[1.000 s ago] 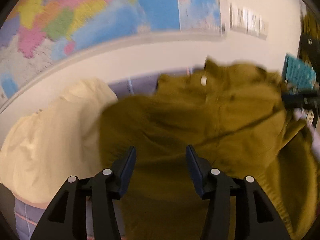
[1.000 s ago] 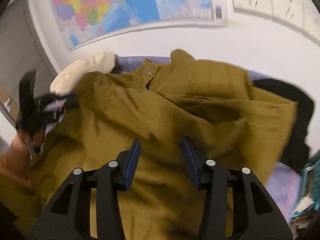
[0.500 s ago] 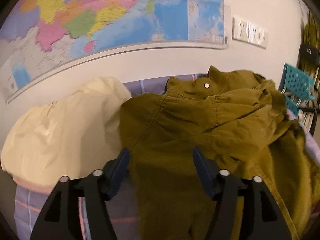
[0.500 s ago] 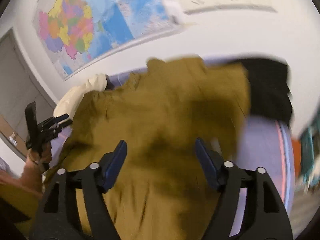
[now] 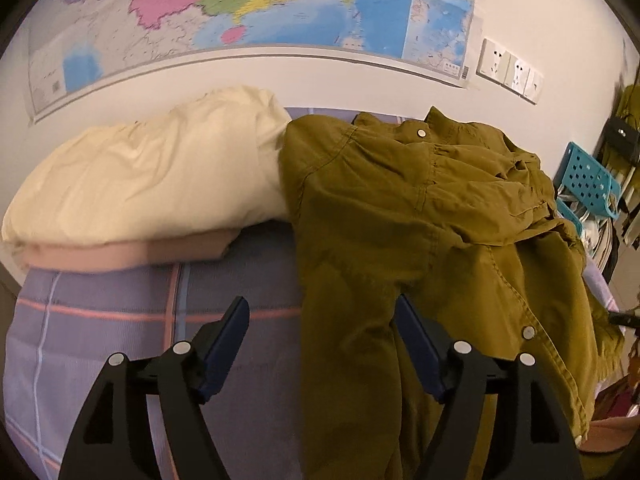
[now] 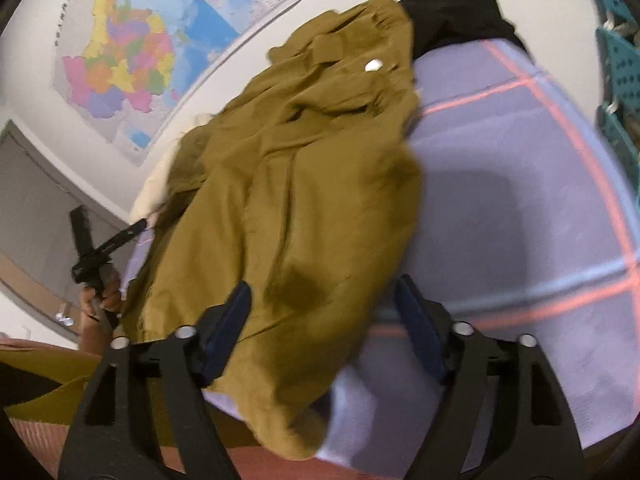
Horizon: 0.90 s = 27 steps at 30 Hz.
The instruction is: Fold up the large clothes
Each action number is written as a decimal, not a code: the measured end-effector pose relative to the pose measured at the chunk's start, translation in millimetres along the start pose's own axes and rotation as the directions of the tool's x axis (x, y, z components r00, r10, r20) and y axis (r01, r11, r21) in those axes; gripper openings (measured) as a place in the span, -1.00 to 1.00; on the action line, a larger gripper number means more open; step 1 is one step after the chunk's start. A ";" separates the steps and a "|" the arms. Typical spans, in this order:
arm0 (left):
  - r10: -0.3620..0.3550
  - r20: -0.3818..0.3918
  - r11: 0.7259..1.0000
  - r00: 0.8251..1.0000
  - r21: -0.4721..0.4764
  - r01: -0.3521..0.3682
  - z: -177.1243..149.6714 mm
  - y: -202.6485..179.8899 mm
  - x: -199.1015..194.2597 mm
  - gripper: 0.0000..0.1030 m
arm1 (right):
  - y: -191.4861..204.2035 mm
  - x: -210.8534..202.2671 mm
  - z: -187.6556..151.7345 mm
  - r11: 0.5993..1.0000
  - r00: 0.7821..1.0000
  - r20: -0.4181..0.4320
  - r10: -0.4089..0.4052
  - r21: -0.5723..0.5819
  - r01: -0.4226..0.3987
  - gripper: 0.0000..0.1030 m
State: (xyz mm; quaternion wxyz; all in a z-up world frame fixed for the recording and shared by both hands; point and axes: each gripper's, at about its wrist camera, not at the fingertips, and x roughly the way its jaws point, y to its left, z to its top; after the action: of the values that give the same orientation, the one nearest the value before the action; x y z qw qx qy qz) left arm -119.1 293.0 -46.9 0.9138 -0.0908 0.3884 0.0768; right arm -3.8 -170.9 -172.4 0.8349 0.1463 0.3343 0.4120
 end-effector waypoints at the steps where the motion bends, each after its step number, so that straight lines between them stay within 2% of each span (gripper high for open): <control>1: -0.004 -0.002 1.000 1.000 -0.005 0.004 -1.2 1.2 -1.4 0.42 | -2.0 4.1 -3.1 0.999 0.999 -0.014 0.045 0.029 -0.045 -0.70; 2: -0.011 -0.005 1.000 1.000 -0.010 0.011 -2.1 1.7 -2.1 0.42 | -4.9 6.8 -4.4 0.996 0.997 -0.021 0.068 0.055 -0.067 -0.96; 4: -0.006 -0.015 1.000 1.000 -0.016 0.006 -4.8 1.6 -3.4 0.42 | -3.6 1.3 -4.9 0.994 0.997 0.006 0.083 0.065 -0.083 -0.95; 5: -0.001 -0.019 1.000 1.000 -0.013 0.001 -5.6 1.6 -4.8 0.42 | -1.7 -11.0 -3.5 0.993 0.994 0.045 0.100 0.062 -0.103 -0.96; 6: 0.000 -0.017 1.000 1.000 -0.011 0.000 -5.6 1.6 -6.5 0.42 | 1.1 -35.2 -0.7 0.989 0.984 0.122 0.129 0.057 -0.137 -0.96; 8: -0.003 -0.012 1.000 1.000 -0.015 0.003 -7.8 3.7 -13.2 0.42 | 9.5 -88.6 -0.3 0.995 0.965 0.244 0.098 0.012 -0.104 -0.96; 9: 0.019 0.029 0.998 0.999 0.052 -0.021 -8.2 5.1 -15.1 0.42 | 11.4 -107.2 -2.3 0.997 0.958 0.277 0.074 -0.001 -0.077 -0.96; 10: 0.015 0.025 0.999 1.000 0.047 -0.016 -9.4 6.8 -16.6 0.42 | 13.2 -124.5 -4.7 0.999 0.954 0.297 0.033 -0.011 -0.031 -0.96; 12: 0.017 -0.002 0.999 1.000 0.039 -0.017 -12.3 10.0 -14.7 0.42 | 6.6 -139.4 -9.9 0.999 0.951 0.304 -0.051 0.001 0.053 -0.96; 14: -0.014 -0.036 0.999 0.999 0.035 0.015 -18.5 11.6 -9.0 0.42 | -11.8 -130.2 -14.8 0.998 0.961 0.272 -0.052 0.056 0.038 -0.96; 16: -0.055 -0.088 0.998 0.995 0.027 0.058 -22.8 11.5 -1.8 0.42 | -25.9 -105.3 -20.0 0.994 0.977 0.201 -0.076 0.091 0.059 -0.94; 18: -0.115 -0.132 0.993 0.985 0.018 0.118 -29.7 9.4 2.4 0.42 | -41.6 -85.0 -25.5 0.988 0.981 0.160 -0.106 0.129 0.086 -0.80; 19: -0.128 -0.143 0.991 0.981 0.025 0.133 -33.7 7.5 2.1 0.42 | -51.4 -77.6 -29.2 0.986 0.986 0.150 -0.076 0.156 0.052 -0.77; 21: -0.156 -0.160 0.986 0.975 0.038 0.164 -41.6 5.2 -0.3 0.42 | -59.8 -73.0 -33.7 0.983 0.986 0.156 -0.056 0.184 0.026 -0.39; 22: -0.169 -0.167 0.983 0.971 0.038 0.178 -45.5 4.7 -2.2 0.43 | -60.9 -71.6 -35.4 0.983 0.987 0.154 -0.048 0.180 0.020 -0.30; 24: -0.203 -0.171 0.976 0.964 0.043 0.213 -54.9 3.9 -9.7 0.49 | -59.2 -72.7 -39.1 0.986 0.987 0.161 -0.019 0.167 -0.009 0.15; 27: -0.274 -0.210 0.953 0.939 0.075 0.295 -69.1 -6.2 -14.9 0.55 | -58.5 -76.0 -43.0 0.989 0.988 0.155 -0.007 0.147 -0.016 0.24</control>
State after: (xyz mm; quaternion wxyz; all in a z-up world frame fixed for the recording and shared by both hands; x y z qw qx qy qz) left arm -176.1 270.2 -82.6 0.8758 -0.1049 0.4633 -0.0861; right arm -31.7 -268.2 -201.1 0.8443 0.2402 0.2974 0.3755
